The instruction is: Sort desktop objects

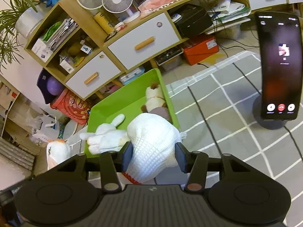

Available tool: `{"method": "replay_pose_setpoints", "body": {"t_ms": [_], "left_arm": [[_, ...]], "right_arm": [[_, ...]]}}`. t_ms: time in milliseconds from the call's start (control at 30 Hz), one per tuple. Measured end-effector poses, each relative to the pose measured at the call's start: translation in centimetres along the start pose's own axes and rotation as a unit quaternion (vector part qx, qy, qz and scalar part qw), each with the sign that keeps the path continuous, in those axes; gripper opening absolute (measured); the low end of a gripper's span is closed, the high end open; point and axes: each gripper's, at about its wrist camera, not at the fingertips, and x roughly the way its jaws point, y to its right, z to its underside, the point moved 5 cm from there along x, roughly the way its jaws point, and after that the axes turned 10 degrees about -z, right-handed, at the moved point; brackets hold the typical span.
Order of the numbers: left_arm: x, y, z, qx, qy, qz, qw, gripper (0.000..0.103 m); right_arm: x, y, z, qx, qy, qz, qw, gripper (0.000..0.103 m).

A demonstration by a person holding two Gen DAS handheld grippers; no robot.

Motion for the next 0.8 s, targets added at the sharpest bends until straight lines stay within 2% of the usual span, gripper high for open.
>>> {"method": "replay_pose_setpoints", "body": {"t_ms": [167, 367, 533, 800], "left_arm": [[-0.2, -0.2, -1.1, -0.01, 0.009, -0.003, 0.9999, 0.036], [1.4, 0.5, -4.0, 0.004, 0.009, -0.017, 0.9998, 0.036], [4.7, 1.7, -6.0, 0.022, 0.007, -0.015, 0.9996, 0.036], [11.3, 2.3, -7.0, 0.017, -0.019, -0.004, 0.9997, 0.036]], "right_arm": [[0.9, -0.7, -0.1, 0.005, -0.005, -0.006, 1.0, 0.05], [2.9, -1.5, -2.5, -0.011, -0.005, 0.002, 1.0, 0.05], [5.8, -2.0, -4.2, -0.023, -0.007, -0.012, 1.0, 0.05], [10.3, -1.4, -5.6, -0.041, -0.003, -0.03, 0.999, 0.05]]}}
